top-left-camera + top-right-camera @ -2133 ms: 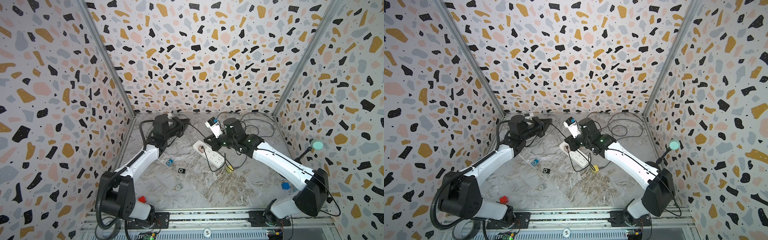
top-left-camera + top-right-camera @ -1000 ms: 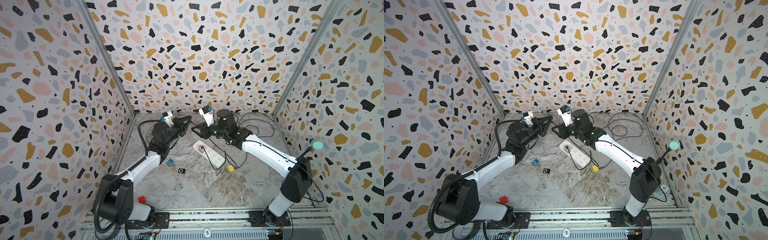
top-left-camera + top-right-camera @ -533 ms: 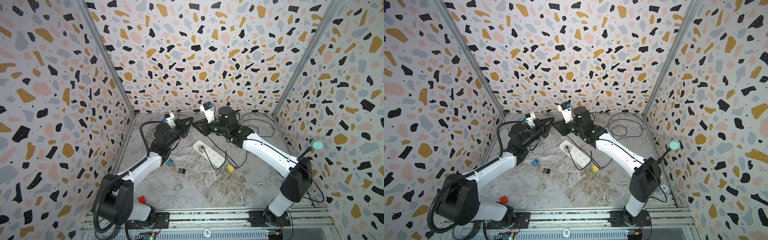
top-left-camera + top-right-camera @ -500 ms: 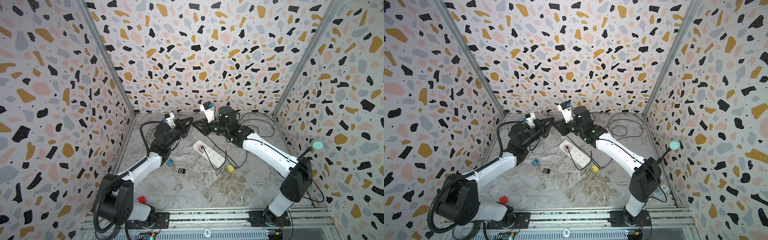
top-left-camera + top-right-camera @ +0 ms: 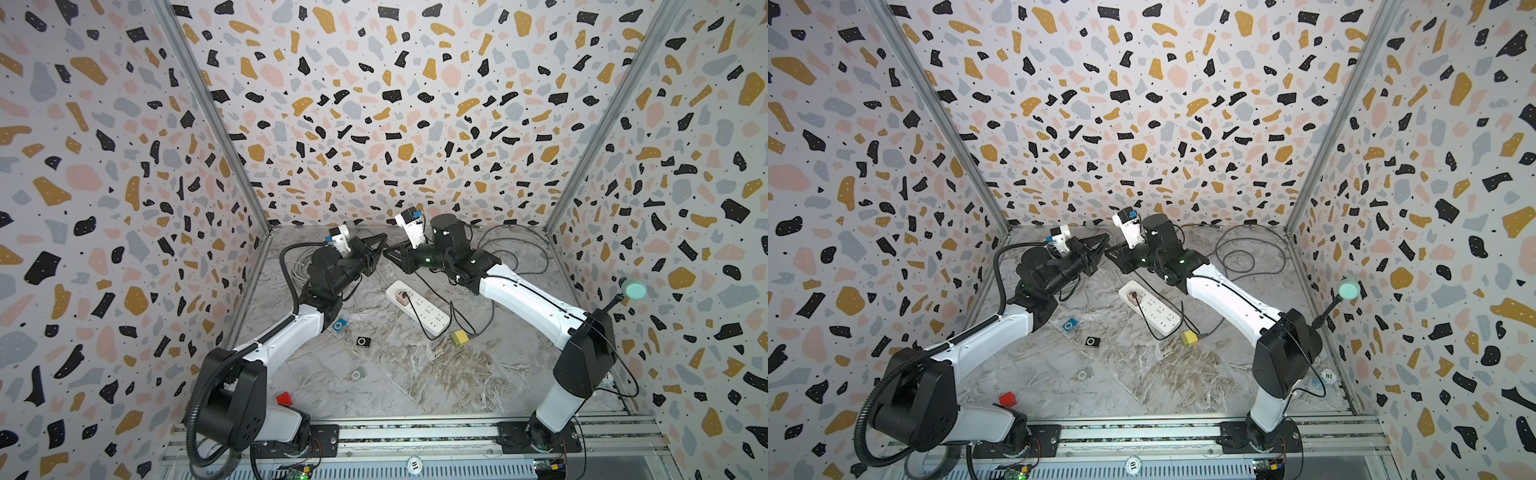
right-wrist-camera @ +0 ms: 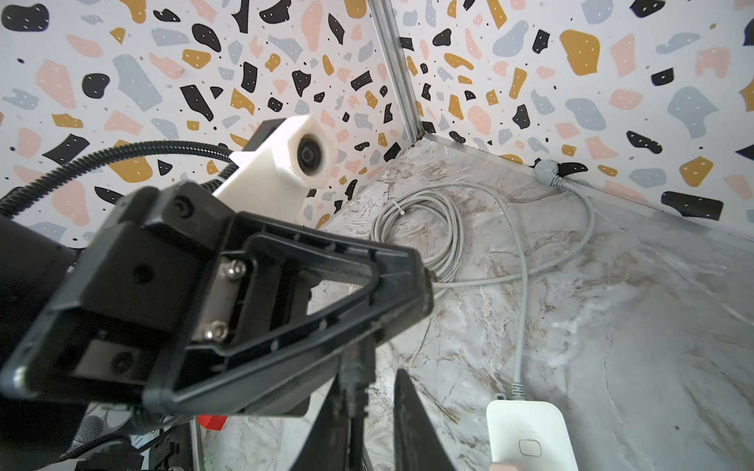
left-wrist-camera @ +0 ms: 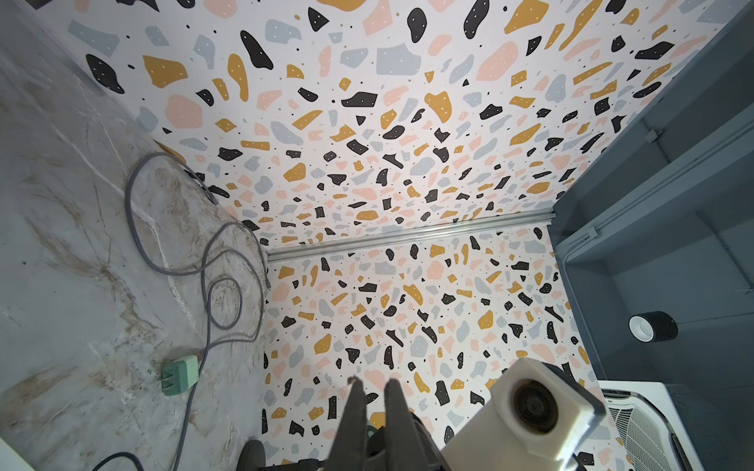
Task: Charge mp3
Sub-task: Pick up the charging cable from the center of the board.
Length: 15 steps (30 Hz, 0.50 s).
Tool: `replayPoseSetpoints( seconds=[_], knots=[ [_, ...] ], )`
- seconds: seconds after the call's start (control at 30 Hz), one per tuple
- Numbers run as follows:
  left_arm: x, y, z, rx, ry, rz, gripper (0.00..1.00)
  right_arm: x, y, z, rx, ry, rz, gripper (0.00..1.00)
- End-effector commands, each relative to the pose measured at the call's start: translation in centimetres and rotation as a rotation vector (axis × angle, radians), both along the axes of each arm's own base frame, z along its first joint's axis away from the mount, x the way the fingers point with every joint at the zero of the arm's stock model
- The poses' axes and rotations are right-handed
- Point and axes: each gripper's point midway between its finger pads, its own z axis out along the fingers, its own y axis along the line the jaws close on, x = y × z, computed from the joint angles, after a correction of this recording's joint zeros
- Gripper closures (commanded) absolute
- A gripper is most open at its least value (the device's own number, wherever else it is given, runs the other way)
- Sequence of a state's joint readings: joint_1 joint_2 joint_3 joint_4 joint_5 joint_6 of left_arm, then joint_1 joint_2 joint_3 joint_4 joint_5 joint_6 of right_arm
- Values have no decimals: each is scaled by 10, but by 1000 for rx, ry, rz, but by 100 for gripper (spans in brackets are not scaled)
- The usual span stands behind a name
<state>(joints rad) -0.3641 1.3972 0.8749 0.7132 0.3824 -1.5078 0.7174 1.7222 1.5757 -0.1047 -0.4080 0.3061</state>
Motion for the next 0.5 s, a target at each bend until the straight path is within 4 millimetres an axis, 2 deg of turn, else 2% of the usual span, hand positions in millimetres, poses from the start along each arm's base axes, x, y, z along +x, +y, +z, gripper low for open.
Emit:
replayPoseSetpoints(
  seconds=[0.0,0.33,0.47],
  knots=[
    [-10,0,20,-27,-73,-14,100,0,-3,31,34,-57,0,80],
    [-10,-2,12,-20,-55,-15,100,0,-2,37,33,-73,4,77],
    [-9,-3,12,-19,-55,-18,100,0,-2,36,31,-68,12,81]
  ],
)
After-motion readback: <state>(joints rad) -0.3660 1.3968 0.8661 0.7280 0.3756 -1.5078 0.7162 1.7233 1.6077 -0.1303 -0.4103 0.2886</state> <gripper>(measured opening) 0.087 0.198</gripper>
